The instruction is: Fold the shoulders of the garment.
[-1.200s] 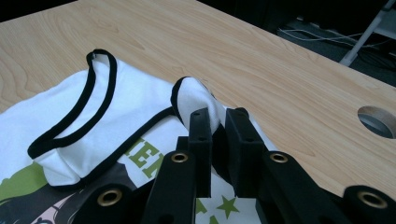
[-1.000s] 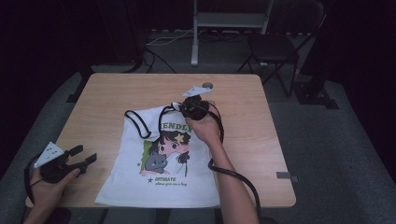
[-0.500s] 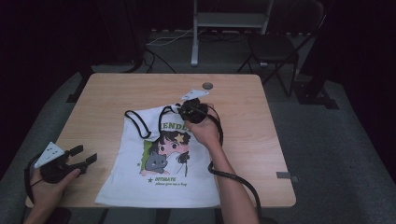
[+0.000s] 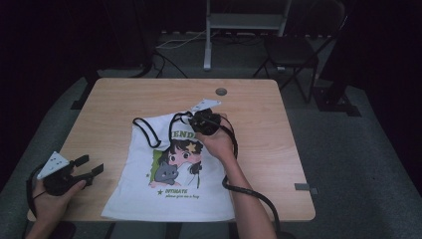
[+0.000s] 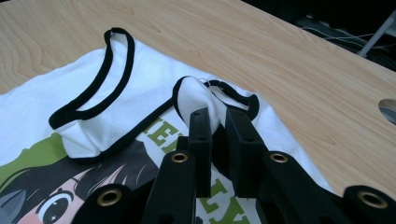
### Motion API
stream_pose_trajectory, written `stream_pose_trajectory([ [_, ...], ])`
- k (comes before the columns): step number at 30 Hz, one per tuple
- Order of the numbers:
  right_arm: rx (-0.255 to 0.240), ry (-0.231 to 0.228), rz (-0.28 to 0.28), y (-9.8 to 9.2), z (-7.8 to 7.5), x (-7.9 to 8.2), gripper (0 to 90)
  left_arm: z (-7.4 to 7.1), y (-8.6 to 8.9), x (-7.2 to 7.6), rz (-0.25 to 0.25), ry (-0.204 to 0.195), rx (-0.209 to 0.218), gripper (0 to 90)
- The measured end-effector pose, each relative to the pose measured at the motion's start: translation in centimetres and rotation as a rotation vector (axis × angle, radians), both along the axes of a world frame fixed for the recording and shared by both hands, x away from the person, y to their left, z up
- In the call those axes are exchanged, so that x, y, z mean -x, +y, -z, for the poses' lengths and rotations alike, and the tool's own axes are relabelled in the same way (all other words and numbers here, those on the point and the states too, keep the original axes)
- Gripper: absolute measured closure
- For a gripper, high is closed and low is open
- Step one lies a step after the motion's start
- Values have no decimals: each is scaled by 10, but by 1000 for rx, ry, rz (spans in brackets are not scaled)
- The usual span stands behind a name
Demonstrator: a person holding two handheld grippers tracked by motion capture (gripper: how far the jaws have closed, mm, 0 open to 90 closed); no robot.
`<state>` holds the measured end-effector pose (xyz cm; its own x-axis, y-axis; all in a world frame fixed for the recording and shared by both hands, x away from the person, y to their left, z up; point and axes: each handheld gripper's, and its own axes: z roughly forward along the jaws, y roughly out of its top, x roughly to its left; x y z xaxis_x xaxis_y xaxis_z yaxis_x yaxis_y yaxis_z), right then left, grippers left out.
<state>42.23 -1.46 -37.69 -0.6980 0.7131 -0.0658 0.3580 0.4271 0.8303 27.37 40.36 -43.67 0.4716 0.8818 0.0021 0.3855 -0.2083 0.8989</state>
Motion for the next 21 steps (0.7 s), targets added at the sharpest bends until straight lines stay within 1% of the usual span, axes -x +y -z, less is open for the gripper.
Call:
stream_pose_trajectory([
  [10,20,10,-23,3,7,8,810,0,0,0,1,1,-2,296],
  [13,27,6,-33,3,9,9,810,0,0,0,1,0,-2,296],
  [21,56,24,-54,5,19,14,804,0,0,0,1,-1,-3,297],
])
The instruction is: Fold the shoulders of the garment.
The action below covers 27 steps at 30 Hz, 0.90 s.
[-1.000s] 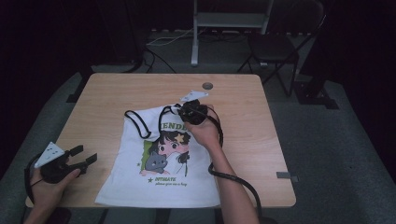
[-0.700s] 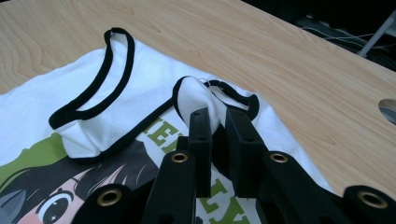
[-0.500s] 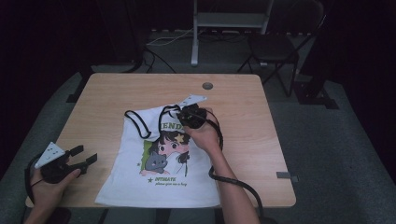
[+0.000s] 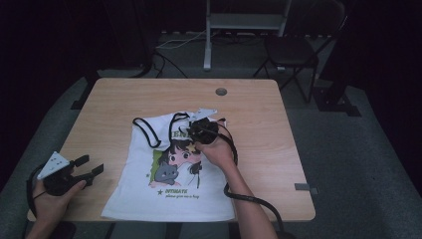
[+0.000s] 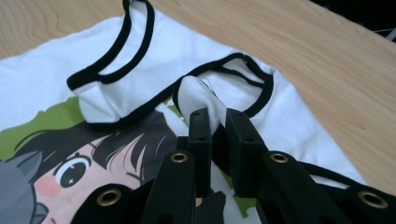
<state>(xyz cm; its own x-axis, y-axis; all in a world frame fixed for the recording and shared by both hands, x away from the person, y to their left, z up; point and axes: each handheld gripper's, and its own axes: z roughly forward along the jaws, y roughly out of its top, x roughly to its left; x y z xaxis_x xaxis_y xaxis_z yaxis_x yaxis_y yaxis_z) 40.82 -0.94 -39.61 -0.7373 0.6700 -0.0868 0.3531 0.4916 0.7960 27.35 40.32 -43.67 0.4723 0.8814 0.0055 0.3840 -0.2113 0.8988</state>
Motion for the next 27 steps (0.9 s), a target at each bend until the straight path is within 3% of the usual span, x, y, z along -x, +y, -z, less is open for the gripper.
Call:
stream_pose_trajectory([
  [27,51,63,-49,0,28,14,803,0,-1,0,3,4,-3,296],
])
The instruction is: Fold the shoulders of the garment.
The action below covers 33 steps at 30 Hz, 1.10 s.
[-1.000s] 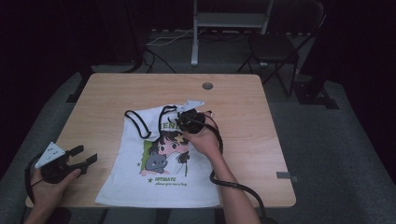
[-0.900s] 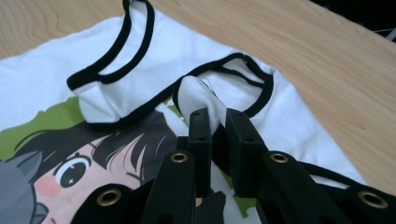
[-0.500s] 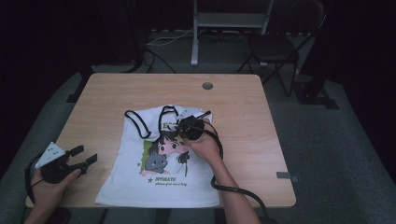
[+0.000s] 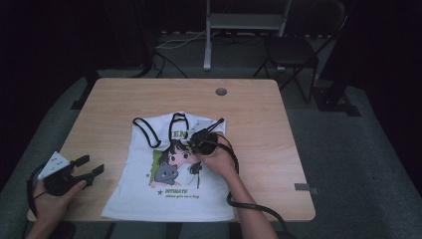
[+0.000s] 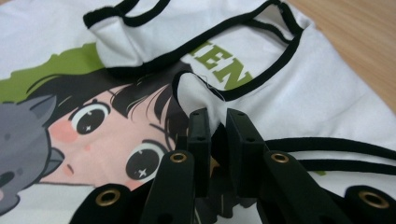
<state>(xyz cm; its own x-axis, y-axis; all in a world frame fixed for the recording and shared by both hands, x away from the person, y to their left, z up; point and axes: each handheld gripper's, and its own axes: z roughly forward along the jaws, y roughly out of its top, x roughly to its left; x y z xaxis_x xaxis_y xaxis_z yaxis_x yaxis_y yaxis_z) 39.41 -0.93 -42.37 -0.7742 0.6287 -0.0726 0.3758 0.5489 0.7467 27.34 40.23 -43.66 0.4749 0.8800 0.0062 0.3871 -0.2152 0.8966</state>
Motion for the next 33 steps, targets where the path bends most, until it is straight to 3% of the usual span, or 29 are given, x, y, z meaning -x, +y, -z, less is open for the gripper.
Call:
stream_pose_trajectory([
  [13,38,33,-50,-2,9,7,752,0,-1,0,3,1,1,296],
  [20,46,79,-115,-7,-1,8,642,0,-1,0,6,2,-1,296],
  [22,22,80,-105,-9,-5,8,617,0,-2,0,6,0,0,297],
  [23,-28,83,-91,-11,-9,5,557,0,-1,1,8,1,-2,297],
  [27,-101,84,24,-11,-13,-8,455,0,-2,0,9,1,-1,296],
  [30,-80,95,128,-4,-6,-19,395,0,-2,0,8,2,2,296],
  [33,5,85,155,5,5,-24,377,0,-1,1,10,-1,-1,296],
])
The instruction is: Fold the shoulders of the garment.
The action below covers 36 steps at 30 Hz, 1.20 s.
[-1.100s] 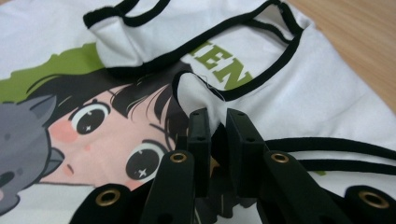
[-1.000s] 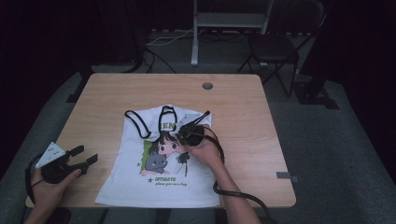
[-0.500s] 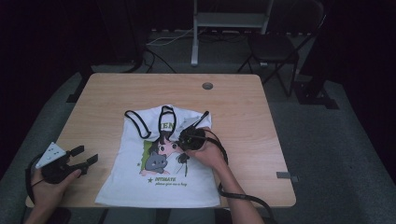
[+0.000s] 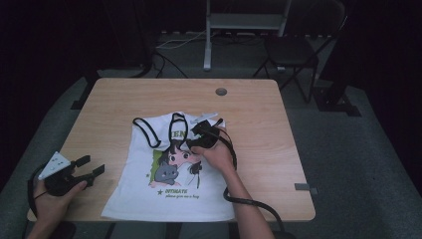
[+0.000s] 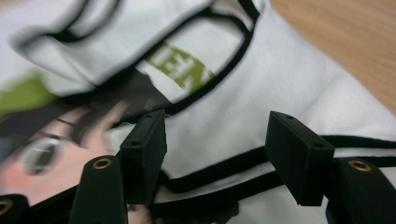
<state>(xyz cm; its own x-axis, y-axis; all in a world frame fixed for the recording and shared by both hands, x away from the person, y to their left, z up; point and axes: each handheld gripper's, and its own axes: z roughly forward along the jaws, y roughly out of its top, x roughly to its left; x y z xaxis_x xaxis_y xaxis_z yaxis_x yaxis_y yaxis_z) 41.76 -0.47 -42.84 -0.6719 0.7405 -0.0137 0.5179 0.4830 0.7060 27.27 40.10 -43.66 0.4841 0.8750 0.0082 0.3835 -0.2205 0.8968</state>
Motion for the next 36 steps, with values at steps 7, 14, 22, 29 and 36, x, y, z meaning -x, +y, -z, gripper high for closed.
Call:
stream_pose_trajectory([
  [7,36,-32,-20,4,4,7,369,0,0,0,3,0,0,296],
  [14,85,-62,-58,6,2,18,353,0,0,0,2,2,0,296],
  [22,24,-58,-34,0,-2,17,262,0,0,0,-2,4,3,296],
  [29,-60,-59,64,-28,-10,18,126,0,-1,0,-8,6,10,296],
  [36,-122,-74,157,-76,-13,22,125,0,-2,-2,-5,2,49,296],
])
